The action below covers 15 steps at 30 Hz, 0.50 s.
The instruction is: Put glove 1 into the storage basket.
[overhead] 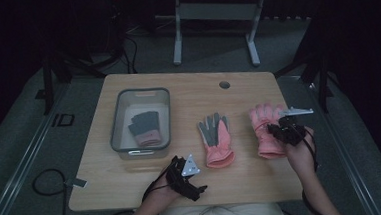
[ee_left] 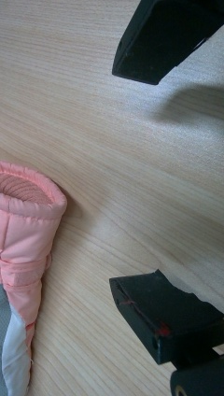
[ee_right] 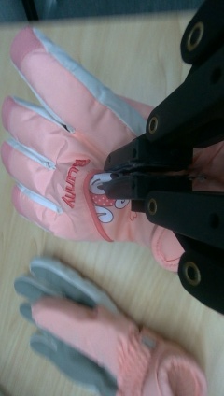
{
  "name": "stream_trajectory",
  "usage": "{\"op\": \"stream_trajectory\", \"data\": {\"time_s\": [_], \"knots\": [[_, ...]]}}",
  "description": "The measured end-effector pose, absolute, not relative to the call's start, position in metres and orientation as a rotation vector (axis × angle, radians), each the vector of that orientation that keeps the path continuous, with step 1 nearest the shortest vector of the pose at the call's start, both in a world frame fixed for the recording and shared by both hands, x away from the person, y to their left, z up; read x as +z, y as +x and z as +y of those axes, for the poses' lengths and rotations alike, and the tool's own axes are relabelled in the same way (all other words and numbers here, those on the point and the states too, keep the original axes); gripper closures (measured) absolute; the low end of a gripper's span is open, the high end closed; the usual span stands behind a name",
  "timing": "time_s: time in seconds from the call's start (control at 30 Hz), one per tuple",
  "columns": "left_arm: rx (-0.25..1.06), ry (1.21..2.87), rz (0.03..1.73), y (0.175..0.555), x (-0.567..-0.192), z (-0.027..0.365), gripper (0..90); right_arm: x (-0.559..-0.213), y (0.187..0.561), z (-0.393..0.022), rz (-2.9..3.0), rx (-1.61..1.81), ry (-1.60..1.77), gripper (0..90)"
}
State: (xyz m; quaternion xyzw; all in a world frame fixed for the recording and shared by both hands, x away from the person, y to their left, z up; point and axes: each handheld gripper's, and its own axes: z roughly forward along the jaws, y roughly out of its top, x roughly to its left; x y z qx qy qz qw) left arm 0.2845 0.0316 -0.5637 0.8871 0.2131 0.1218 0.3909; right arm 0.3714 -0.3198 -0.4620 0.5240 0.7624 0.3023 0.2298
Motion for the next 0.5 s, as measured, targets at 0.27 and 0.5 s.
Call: {"op": "stream_trajectory", "data": {"time_s": [0.27, 0.5], "knots": [[0.307, 2.255, 0.538, 0.284, -0.564, 0.032, 1.8, -0.483, 0.377, -0.305, 2.123, 0.832, 1.445, 86.3], [0.311, 2.257, 0.535, 0.284, -0.564, 0.031, 1.8, -0.492, 0.385, -0.297, 2.146, 0.829, 1.425, 86.3]]}}
